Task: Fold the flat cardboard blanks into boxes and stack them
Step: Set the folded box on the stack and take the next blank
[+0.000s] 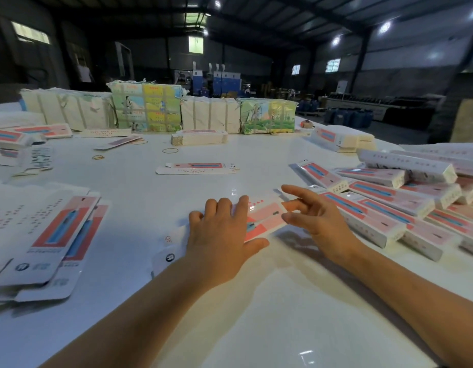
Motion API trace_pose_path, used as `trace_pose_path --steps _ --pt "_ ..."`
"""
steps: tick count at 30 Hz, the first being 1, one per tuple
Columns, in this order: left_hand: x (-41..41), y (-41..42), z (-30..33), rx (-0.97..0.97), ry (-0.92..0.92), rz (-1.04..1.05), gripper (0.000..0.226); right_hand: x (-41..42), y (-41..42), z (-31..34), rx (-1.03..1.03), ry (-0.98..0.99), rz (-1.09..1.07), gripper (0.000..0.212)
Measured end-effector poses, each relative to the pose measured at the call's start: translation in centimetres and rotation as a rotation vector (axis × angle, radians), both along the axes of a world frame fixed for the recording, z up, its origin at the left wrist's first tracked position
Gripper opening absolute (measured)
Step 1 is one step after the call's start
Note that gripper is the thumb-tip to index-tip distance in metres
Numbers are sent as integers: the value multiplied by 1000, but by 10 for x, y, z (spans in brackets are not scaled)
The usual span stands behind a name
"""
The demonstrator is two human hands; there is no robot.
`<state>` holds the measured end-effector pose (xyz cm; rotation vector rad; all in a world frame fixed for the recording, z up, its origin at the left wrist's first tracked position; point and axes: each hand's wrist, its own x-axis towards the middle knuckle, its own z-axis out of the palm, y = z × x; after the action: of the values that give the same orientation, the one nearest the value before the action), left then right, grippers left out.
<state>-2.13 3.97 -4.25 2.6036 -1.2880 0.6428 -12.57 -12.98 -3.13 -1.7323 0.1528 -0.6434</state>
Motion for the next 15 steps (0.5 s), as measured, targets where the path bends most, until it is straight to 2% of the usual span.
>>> trace_pose_path --steps 4,11,15 --pt "9 6 3 -4 179 -56 87 -5 5 2 -149 -36 30 50" --pt "14 14 13 36 562 -100 87 -6 15 2 -199 -61 47 49" --pt "15 19 19 54 670 -132 86 -8 18 0 -256 -52 65 53"
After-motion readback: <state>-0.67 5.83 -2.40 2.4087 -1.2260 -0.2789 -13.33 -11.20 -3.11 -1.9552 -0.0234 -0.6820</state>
